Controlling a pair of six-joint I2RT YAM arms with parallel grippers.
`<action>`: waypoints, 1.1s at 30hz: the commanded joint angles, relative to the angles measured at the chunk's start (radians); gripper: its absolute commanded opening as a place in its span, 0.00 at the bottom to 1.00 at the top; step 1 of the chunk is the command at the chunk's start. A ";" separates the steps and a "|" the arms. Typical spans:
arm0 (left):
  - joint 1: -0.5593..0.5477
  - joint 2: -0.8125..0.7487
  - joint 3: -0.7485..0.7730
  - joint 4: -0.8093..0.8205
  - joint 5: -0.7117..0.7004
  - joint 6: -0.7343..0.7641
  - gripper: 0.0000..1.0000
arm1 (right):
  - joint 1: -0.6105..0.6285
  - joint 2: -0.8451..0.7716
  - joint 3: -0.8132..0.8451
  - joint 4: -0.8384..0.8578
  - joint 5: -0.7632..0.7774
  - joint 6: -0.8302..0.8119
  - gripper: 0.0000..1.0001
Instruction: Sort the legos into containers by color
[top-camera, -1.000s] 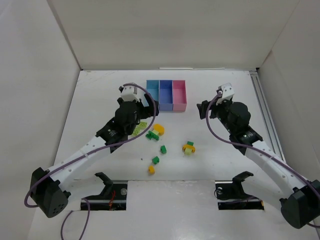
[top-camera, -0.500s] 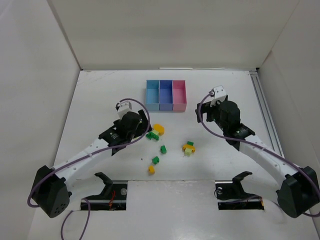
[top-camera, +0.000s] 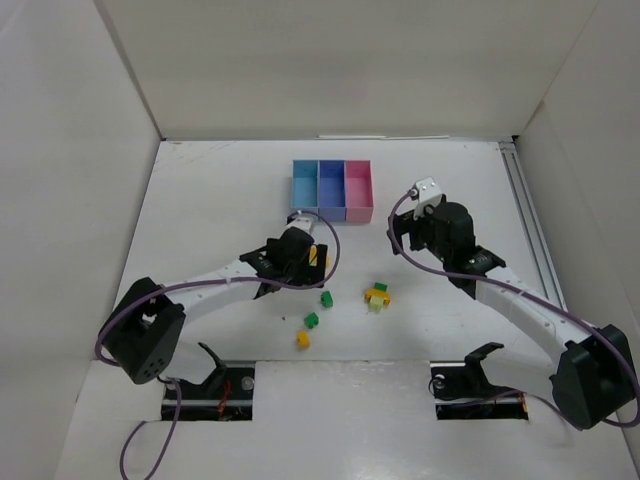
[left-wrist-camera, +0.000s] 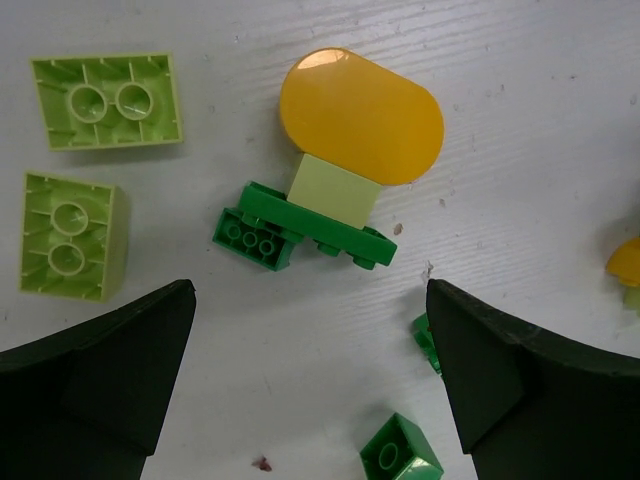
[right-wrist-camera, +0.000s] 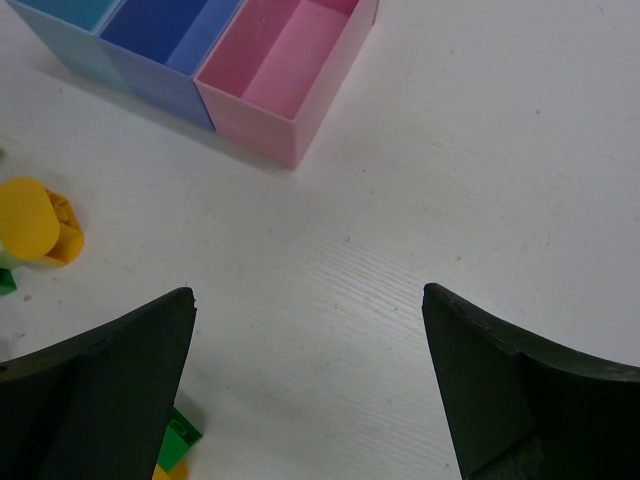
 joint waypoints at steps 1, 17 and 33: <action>0.001 0.008 0.042 0.056 0.029 0.121 1.00 | 0.008 -0.007 0.043 0.000 -0.028 -0.032 1.00; -0.008 0.180 0.198 0.065 0.027 0.224 1.00 | 0.008 0.022 0.052 -0.009 -0.049 -0.074 0.98; -0.008 0.327 0.304 0.021 -0.062 0.224 0.93 | -0.001 0.013 0.052 -0.027 -0.020 -0.074 0.98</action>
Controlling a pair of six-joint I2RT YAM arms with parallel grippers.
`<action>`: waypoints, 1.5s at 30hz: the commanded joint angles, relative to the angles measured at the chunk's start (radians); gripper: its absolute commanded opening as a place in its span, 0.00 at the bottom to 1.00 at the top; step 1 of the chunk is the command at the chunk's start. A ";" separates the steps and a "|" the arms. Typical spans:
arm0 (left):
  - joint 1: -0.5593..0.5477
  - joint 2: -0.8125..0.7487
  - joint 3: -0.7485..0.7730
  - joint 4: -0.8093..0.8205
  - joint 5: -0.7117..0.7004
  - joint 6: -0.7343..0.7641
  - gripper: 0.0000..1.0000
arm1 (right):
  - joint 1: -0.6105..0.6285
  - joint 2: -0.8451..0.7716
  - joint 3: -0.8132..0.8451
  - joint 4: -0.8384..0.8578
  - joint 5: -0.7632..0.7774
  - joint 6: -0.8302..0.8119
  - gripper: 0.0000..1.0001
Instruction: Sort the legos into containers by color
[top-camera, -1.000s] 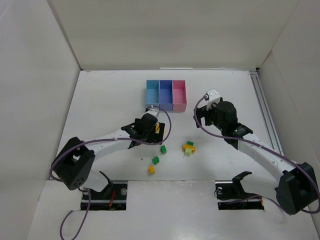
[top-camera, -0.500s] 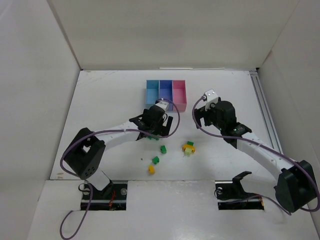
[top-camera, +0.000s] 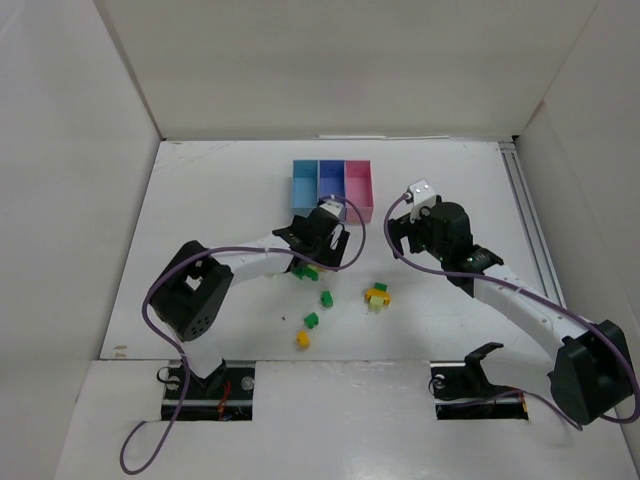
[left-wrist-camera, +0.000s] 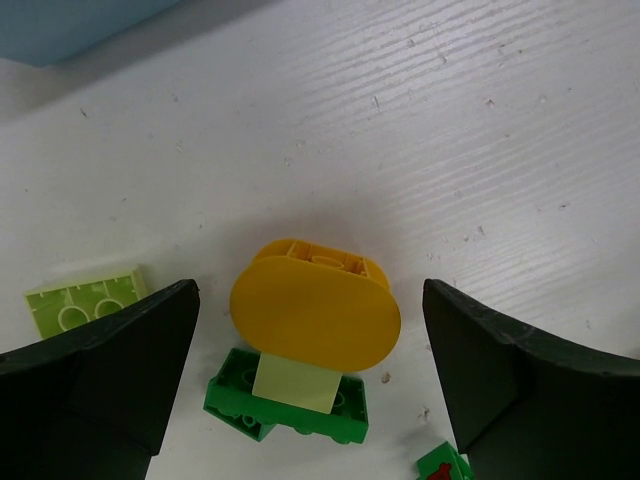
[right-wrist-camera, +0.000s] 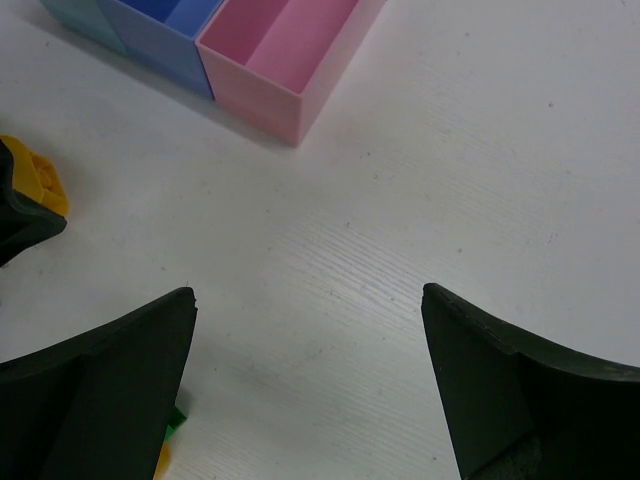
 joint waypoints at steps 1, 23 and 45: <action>-0.005 0.003 0.035 -0.021 -0.023 0.020 0.91 | -0.001 -0.010 0.046 0.010 0.013 -0.005 0.98; -0.005 0.028 0.055 -0.049 -0.005 0.018 0.50 | -0.010 -0.019 0.046 -0.009 0.013 -0.005 0.98; -0.077 -0.474 0.023 0.278 -0.397 -0.974 0.48 | -0.027 -0.259 -0.127 0.595 -0.468 0.249 0.98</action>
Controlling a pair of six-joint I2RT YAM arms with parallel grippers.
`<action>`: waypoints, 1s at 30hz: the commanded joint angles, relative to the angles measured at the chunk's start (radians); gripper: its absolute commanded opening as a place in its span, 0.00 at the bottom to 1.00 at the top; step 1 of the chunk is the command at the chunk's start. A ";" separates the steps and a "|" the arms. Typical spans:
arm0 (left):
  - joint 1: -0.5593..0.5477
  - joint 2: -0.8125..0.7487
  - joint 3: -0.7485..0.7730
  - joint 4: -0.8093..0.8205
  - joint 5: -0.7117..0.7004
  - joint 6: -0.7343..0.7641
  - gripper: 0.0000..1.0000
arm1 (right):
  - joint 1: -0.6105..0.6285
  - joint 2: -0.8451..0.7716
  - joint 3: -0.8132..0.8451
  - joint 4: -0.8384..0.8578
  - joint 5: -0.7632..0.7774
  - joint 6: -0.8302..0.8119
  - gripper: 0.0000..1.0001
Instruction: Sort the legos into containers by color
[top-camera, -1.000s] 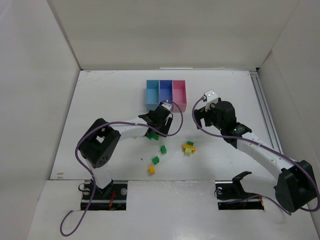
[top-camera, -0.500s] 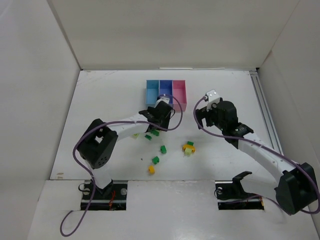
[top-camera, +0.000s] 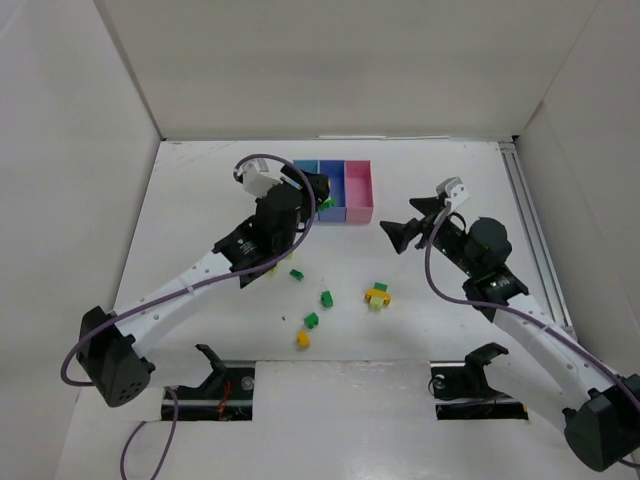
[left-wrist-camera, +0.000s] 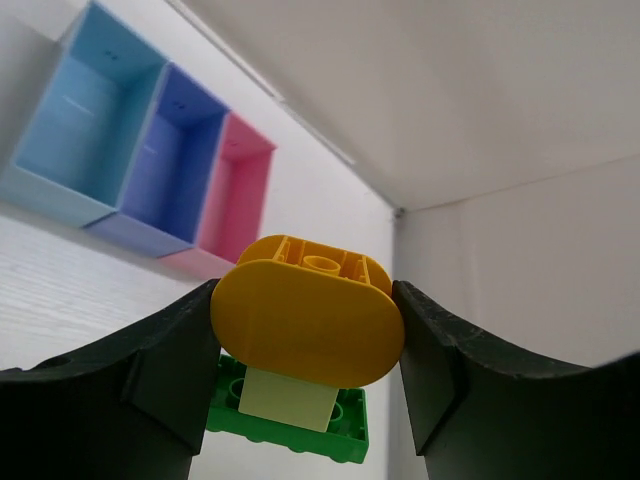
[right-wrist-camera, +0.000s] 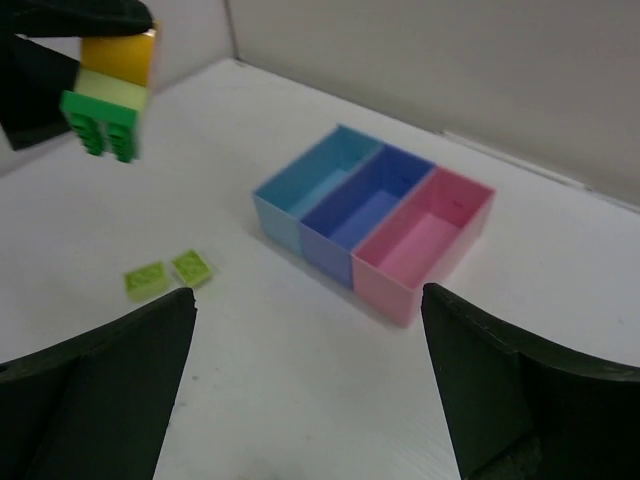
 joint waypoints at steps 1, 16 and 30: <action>-0.053 -0.008 -0.037 0.194 -0.069 -0.164 0.48 | 0.016 0.049 -0.036 0.372 -0.214 0.121 0.98; -0.144 -0.051 -0.062 0.362 -0.152 -0.134 0.46 | 0.111 0.231 0.219 0.336 -0.311 0.006 1.00; -0.191 -0.043 -0.109 0.429 -0.173 -0.125 0.49 | 0.140 0.324 0.294 0.316 -0.302 -0.063 1.00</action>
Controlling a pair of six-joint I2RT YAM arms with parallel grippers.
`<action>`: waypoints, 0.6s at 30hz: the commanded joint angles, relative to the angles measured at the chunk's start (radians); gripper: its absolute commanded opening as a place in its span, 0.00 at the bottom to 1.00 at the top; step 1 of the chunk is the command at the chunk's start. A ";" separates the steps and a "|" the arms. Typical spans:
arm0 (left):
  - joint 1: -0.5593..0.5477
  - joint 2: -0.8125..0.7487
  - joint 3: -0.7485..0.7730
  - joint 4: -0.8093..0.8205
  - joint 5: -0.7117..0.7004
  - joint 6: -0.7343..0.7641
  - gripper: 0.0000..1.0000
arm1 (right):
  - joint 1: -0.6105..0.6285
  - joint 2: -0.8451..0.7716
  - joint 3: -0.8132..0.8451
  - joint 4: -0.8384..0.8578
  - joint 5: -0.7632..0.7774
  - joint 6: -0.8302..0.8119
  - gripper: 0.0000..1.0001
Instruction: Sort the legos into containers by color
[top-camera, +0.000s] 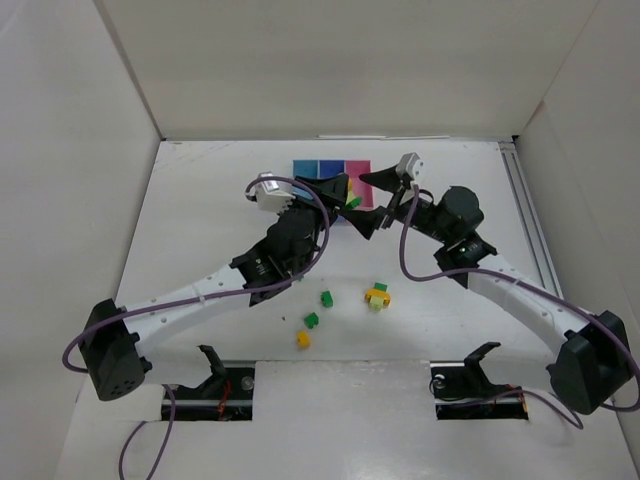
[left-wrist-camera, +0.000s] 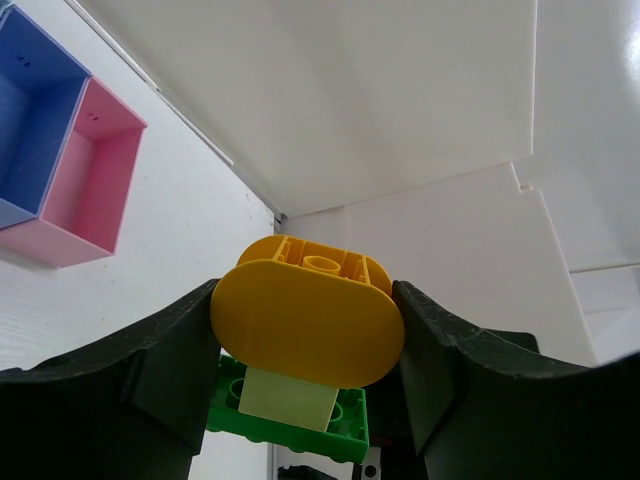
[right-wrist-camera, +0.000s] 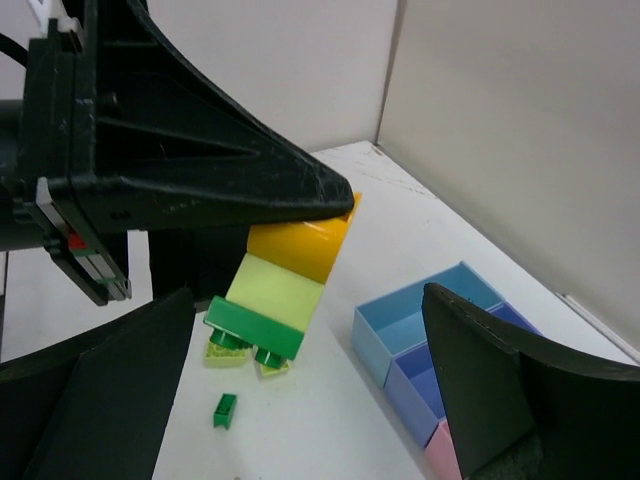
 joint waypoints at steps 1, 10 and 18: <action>-0.008 -0.037 -0.006 0.076 -0.009 0.011 0.49 | 0.017 0.015 0.063 0.036 -0.019 -0.038 1.00; -0.071 -0.046 -0.055 0.159 -0.089 0.001 0.50 | 0.045 0.050 0.094 0.036 0.014 -0.051 0.91; -0.071 -0.055 -0.087 0.193 -0.123 -0.029 0.50 | 0.063 0.018 0.073 0.016 0.086 -0.060 0.84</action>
